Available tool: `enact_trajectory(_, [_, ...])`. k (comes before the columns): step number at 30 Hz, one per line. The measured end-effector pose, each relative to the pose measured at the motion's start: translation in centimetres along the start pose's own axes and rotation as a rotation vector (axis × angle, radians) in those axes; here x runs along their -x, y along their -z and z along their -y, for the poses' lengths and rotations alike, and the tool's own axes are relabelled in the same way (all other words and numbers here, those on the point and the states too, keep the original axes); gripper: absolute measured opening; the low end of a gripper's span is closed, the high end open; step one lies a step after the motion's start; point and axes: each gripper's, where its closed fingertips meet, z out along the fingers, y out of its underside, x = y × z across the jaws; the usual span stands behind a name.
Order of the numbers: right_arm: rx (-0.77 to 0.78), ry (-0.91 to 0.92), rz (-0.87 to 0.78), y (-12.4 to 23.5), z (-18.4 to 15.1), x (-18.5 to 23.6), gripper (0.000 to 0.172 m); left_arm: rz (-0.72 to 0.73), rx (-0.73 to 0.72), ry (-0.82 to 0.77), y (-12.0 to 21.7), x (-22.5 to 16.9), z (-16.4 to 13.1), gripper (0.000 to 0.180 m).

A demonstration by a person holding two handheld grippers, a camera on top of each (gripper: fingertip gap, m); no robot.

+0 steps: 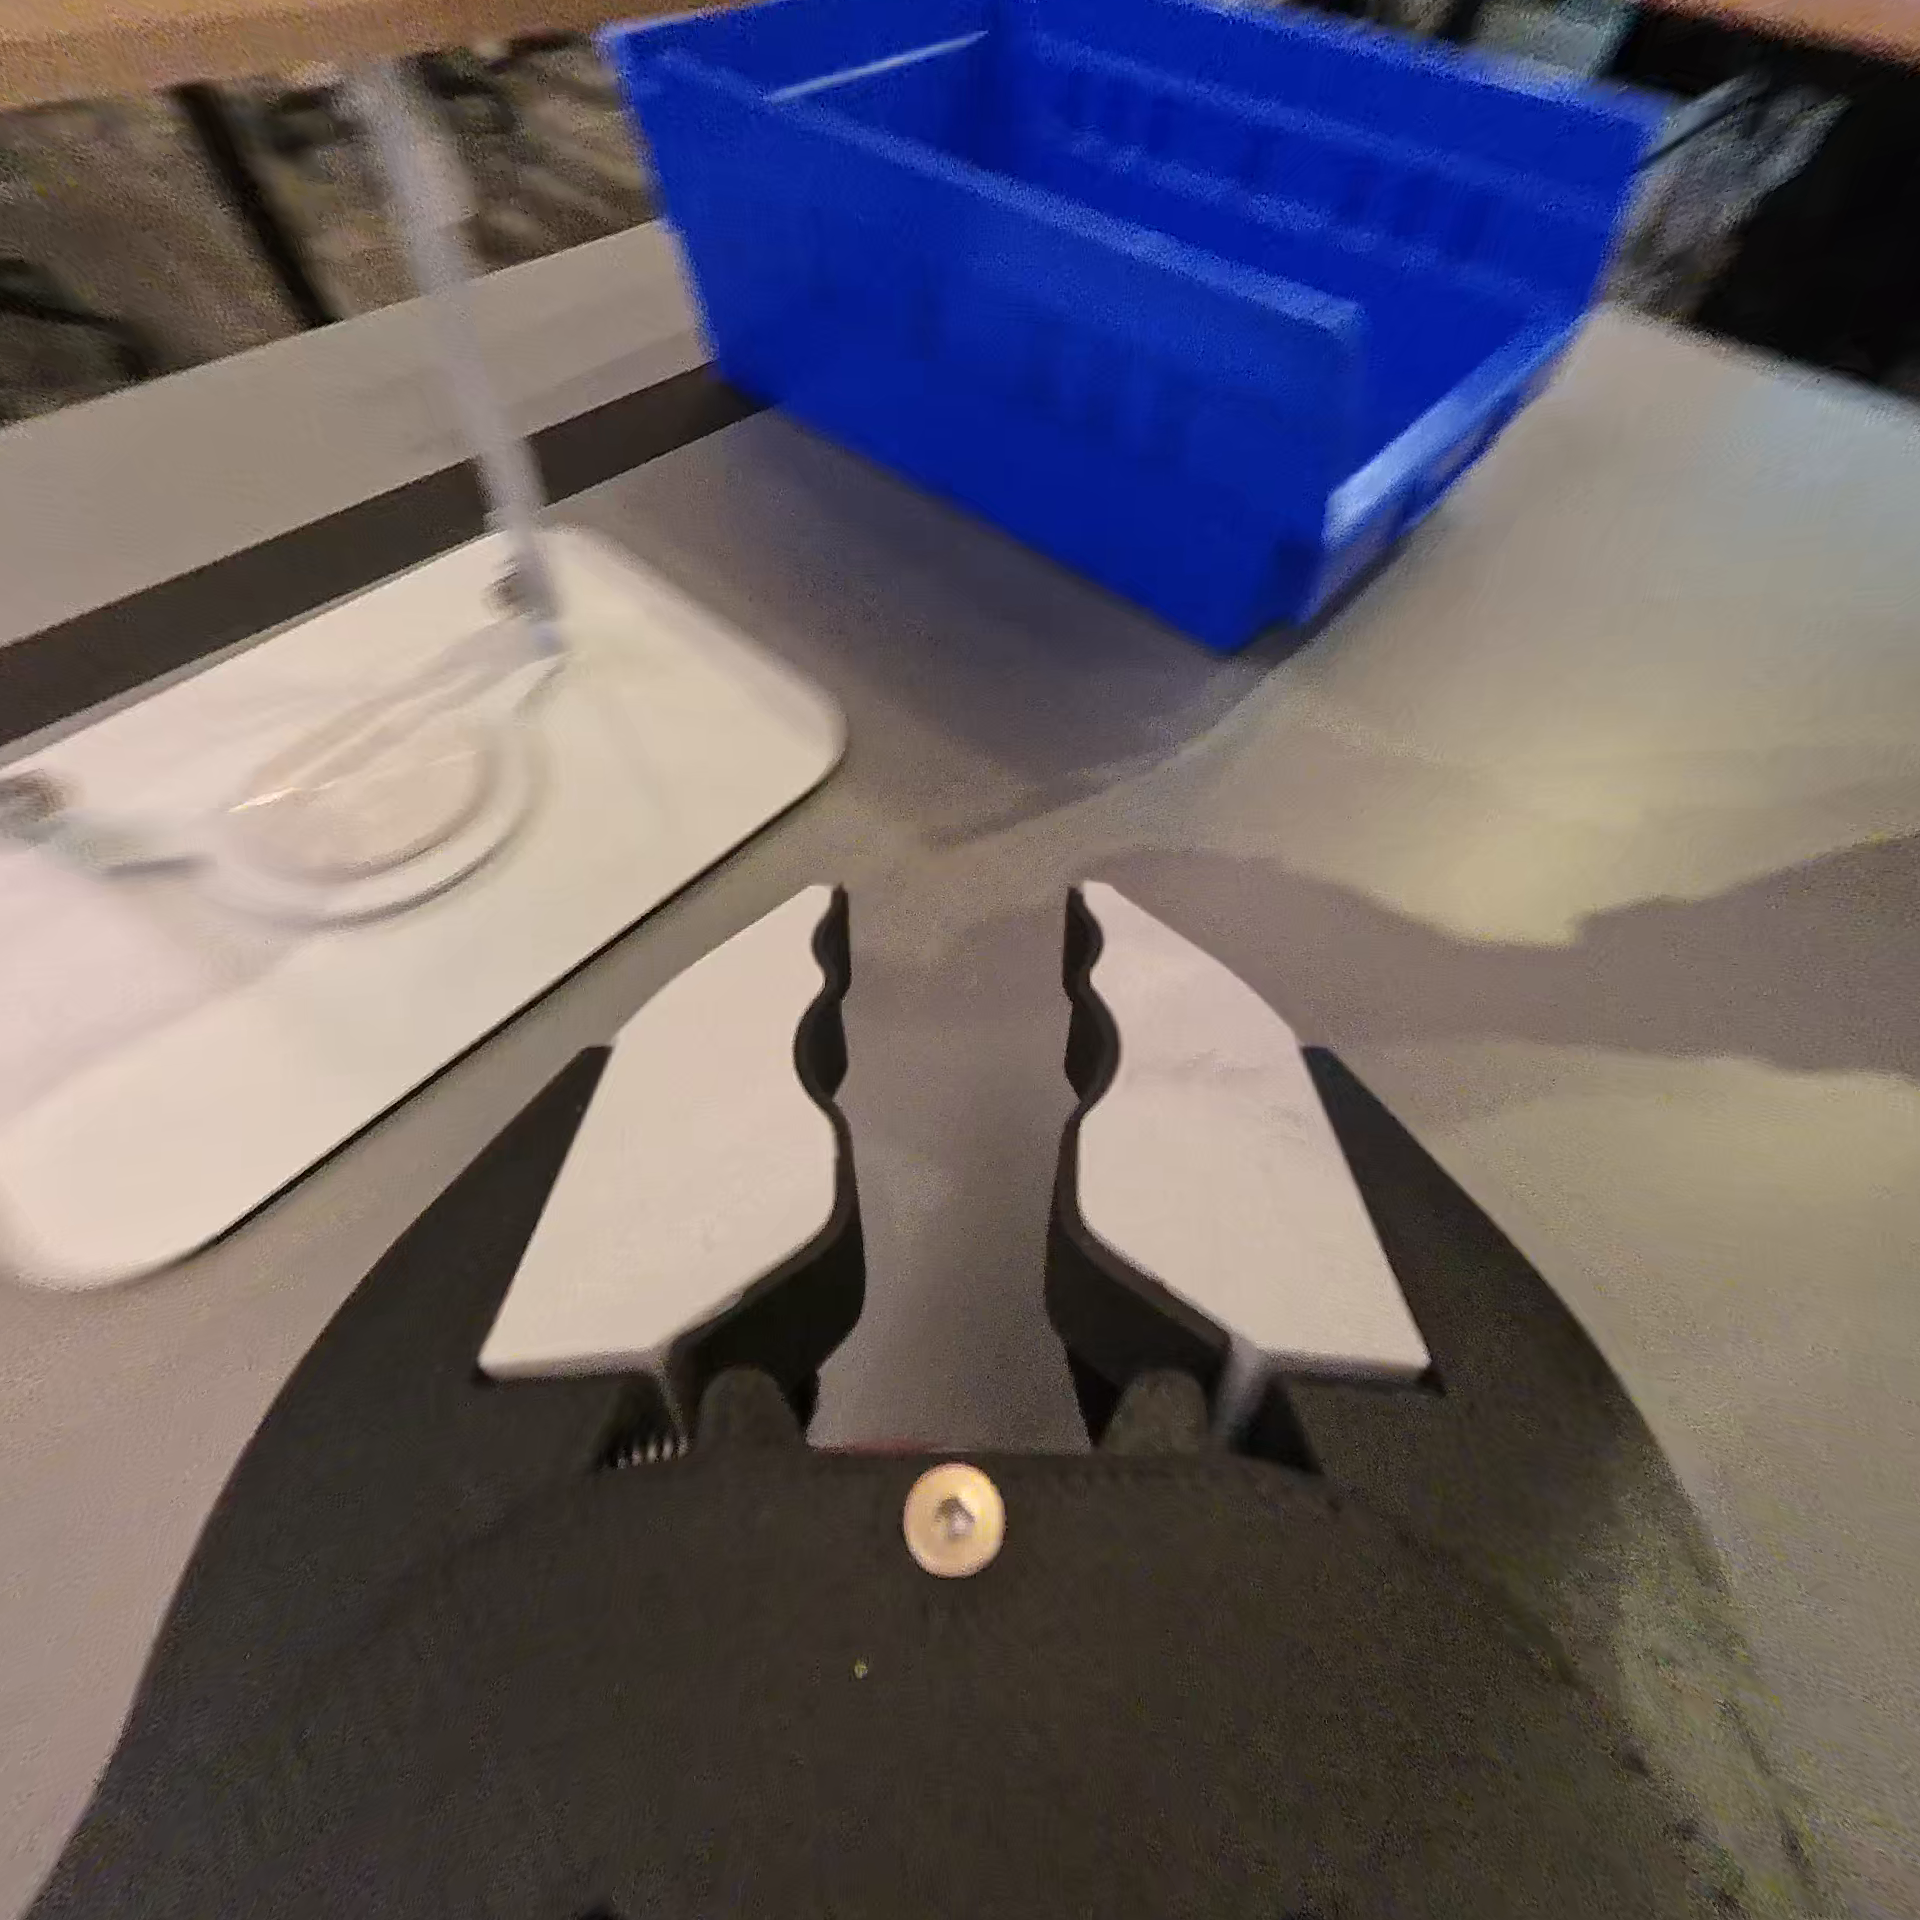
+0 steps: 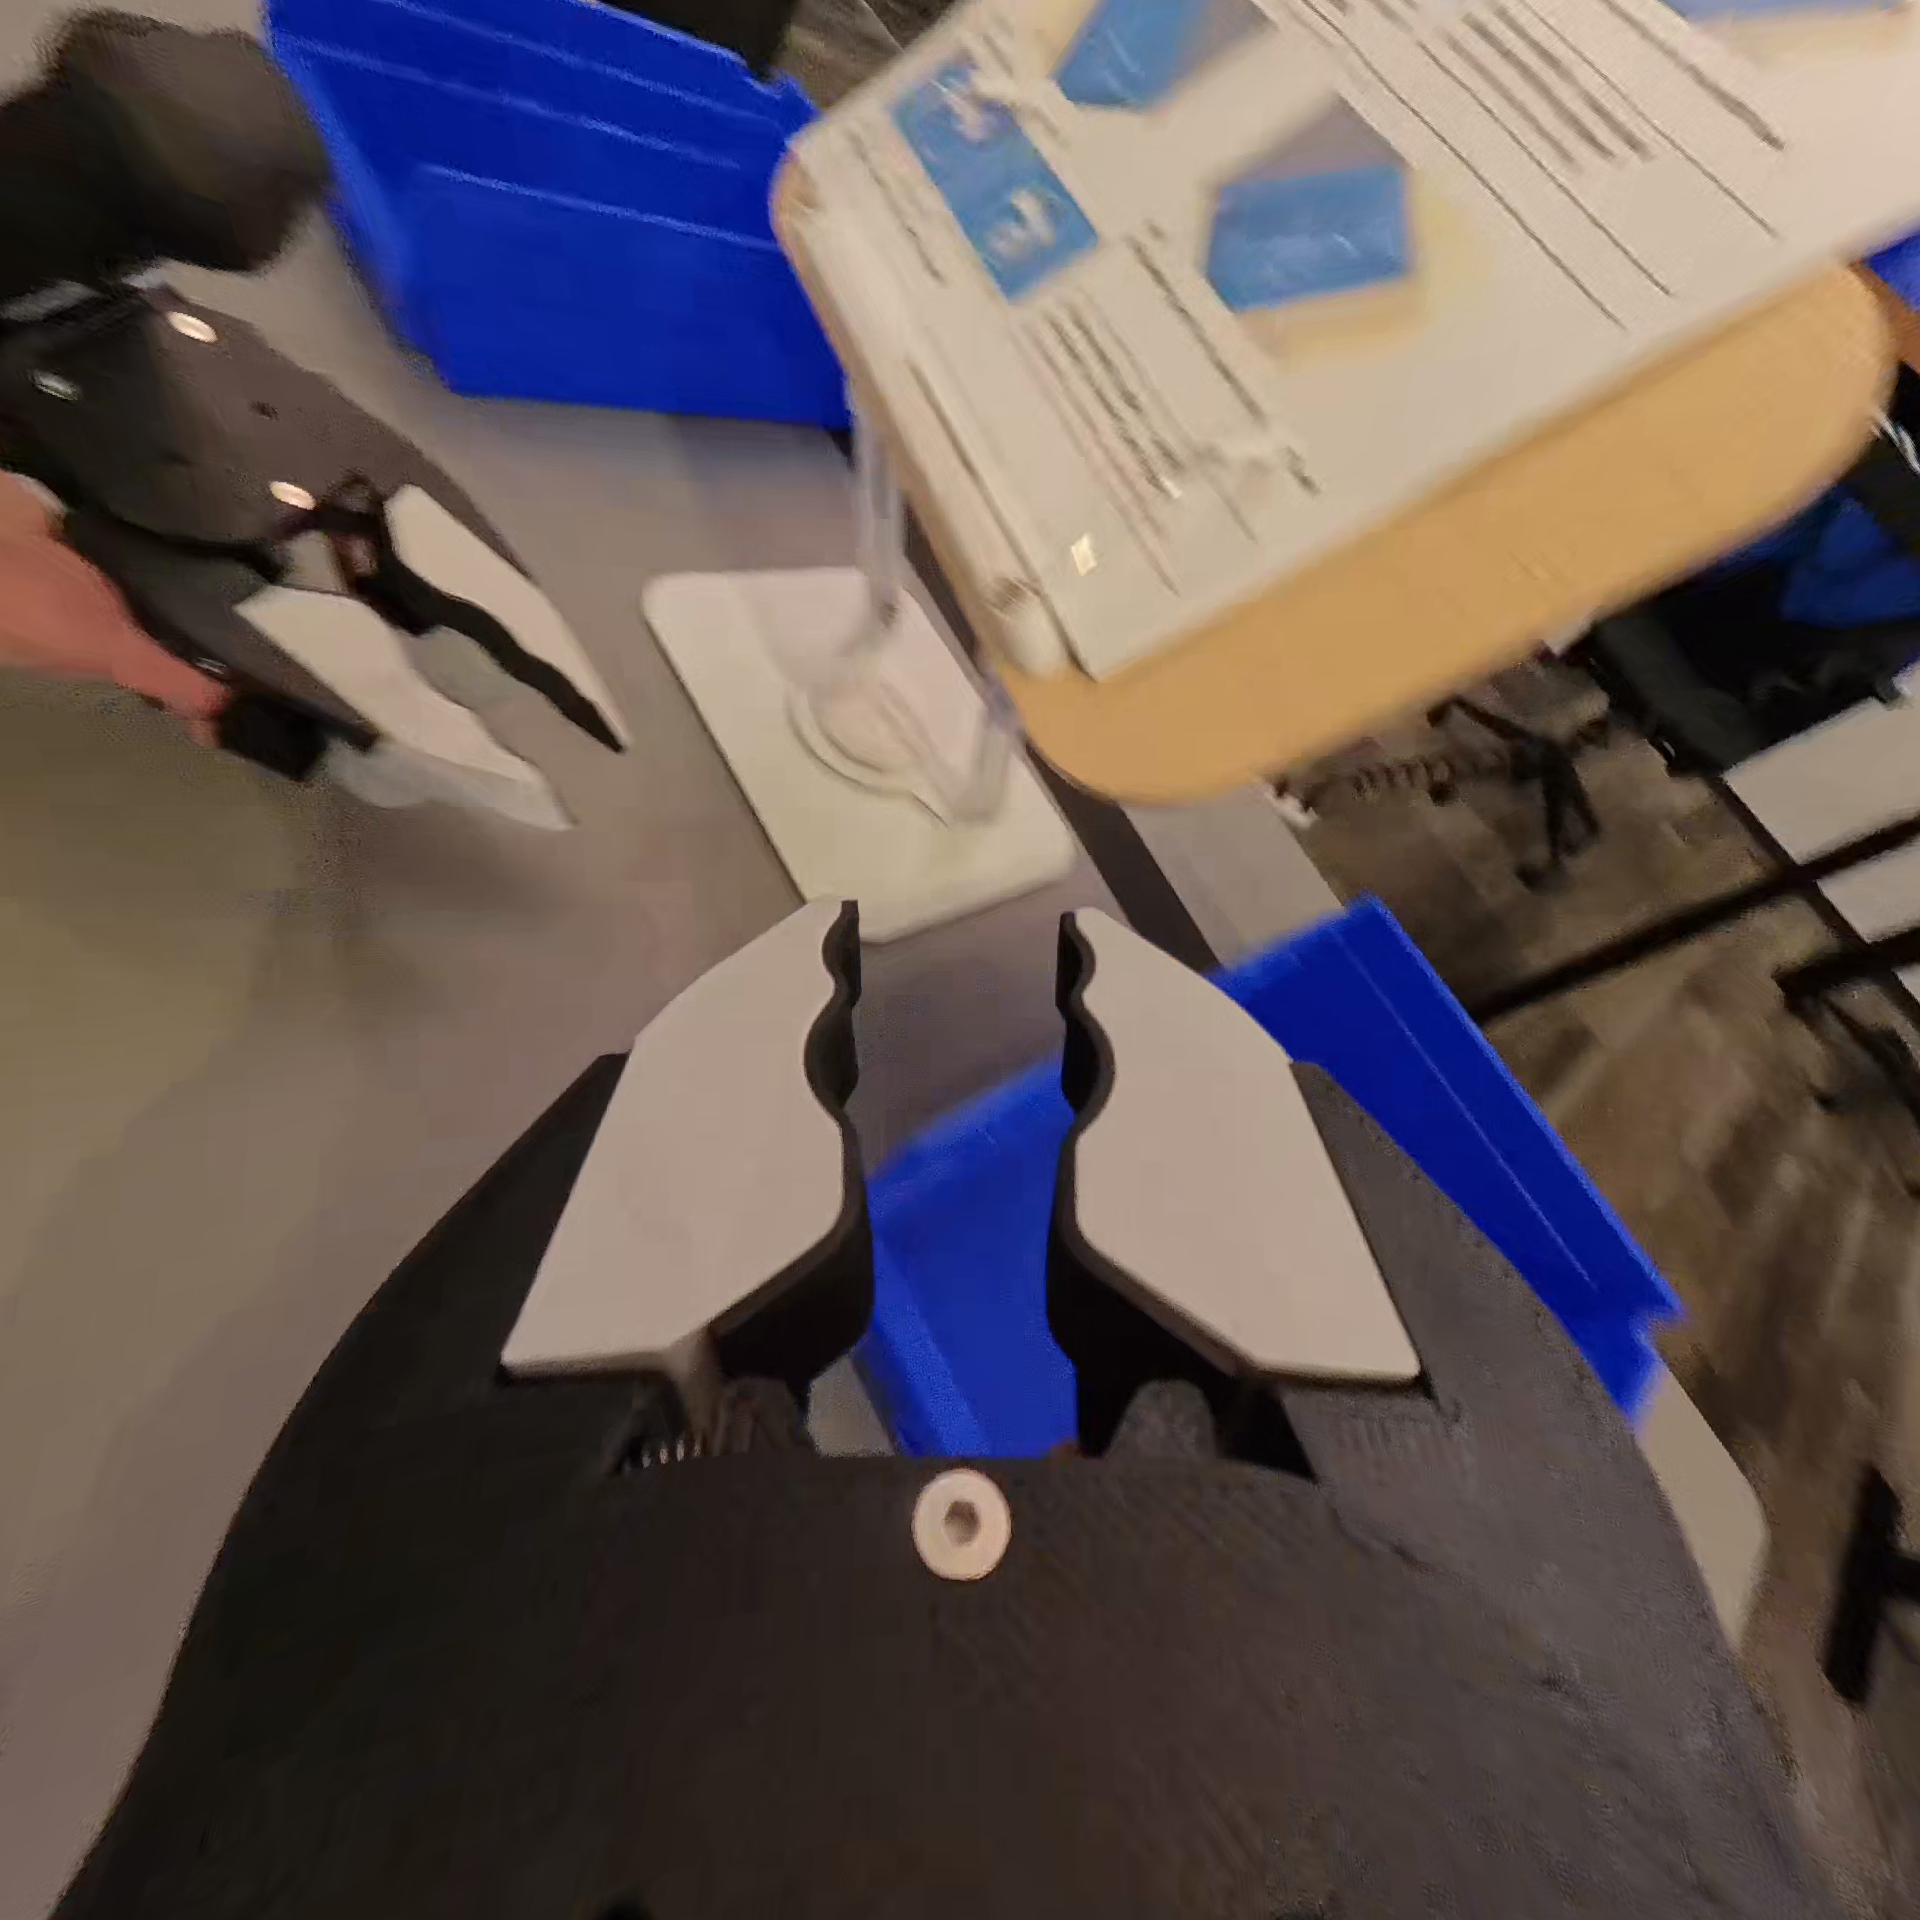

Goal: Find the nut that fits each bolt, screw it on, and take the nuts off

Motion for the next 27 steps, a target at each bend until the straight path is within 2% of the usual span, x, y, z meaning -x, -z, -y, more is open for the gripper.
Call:
enact_trajectory(2, [-0.047,0.015,0.047,-2.4,1.8,3.8,0.036,0.135,0.036,-0.054,1.7,3.3,-1.8,0.036])
enact_trajectory(5, [-0.018,0.025,0.071,-6.9,1.9,7.6,0.036,0.257,0.066,-0.048,3.7,7.5,-3.5,0.038])
enact_trajectory(7, [-0.027,0.001,0.1,-9.9,1.7,9.8,0.036,0.368,0.08,-0.086,4.6,10.3,-3.9,0.052])
enact_trajectory(11, [-0.058,-0.045,0.091,-15.1,1.1,12.3,0.034,0.515,0.09,-0.171,5.5,13.7,-3.6,0.068])
enact_trajectory(16, [-0.078,-0.074,0.067,-19.8,1.2,14.4,0.036,0.549,0.139,-0.152,4.8,15.5,-4.4,0.085])
enact_trajectory(23, [-0.064,-0.06,-0.003,-22.9,2.3,14.7,0.042,0.55,0.128,-0.178,4.6,16.5,-4.1,0.087])
enact_trajectory(27, [-0.049,-0.041,-0.116,-24.0,2.7,13.5,0.045,0.548,0.093,-0.173,4.7,17.1,-3.6,0.088])
